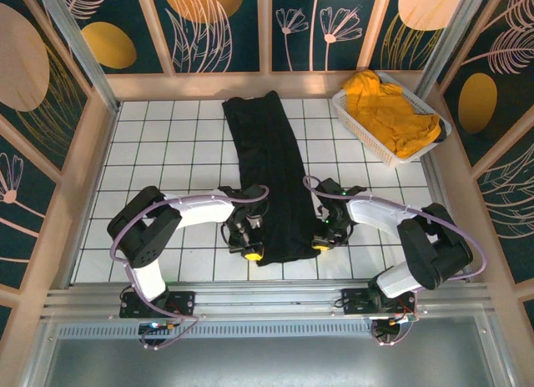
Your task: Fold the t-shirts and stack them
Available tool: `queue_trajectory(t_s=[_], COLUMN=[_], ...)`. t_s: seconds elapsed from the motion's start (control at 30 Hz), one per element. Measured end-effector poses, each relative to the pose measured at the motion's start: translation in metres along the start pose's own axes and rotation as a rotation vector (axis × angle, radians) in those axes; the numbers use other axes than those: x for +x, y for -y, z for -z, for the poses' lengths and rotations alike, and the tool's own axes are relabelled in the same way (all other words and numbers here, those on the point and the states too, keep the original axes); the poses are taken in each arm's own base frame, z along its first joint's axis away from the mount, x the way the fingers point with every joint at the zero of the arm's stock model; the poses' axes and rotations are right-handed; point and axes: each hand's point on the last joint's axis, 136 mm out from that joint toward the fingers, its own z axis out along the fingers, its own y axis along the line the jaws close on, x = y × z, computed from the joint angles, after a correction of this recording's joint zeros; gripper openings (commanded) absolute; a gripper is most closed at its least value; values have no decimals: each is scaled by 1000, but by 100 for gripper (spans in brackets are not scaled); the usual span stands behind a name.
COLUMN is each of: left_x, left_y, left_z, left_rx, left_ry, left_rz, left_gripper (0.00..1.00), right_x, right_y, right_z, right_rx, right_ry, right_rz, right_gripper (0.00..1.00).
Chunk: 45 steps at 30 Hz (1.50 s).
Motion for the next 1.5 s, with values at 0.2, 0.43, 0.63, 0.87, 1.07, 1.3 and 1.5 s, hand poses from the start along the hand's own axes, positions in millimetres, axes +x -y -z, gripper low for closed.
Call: queue_trajectory(t_s=[0.2, 0.43, 0.63, 0.87, 1.07, 1.3, 1.5], left_x=[18, 32, -7, -70, -128, -196, -235], left_y=[-19, -15, 7, 9, 16, -4, -25], left_z=[2, 25, 76, 134, 165, 183, 163], left_rx=[20, 99, 194, 307, 349, 361, 315], left_ry=[27, 93, 279, 472, 568, 632, 614], left_rz=[9, 32, 47, 140, 182, 251, 287], left_gripper=[0, 0, 0, 0, 0, 1, 62], right_x=[20, 29, -11, -93, -170, -243, -288], right_y=[-13, -34, -69, -93, -105, -116, -119], right_z=[1, 28, 64, 87, 102, 100, 84], right_rx=[-33, -94, -159, -165, -164, -180, -186], right_ry=[-54, -69, 23, 130, 229, 294, 312], right_rz=[55, 61, 45, -19, -53, -71, -70], right_gripper=[0, 0, 0, 0, 0, 0, 51])
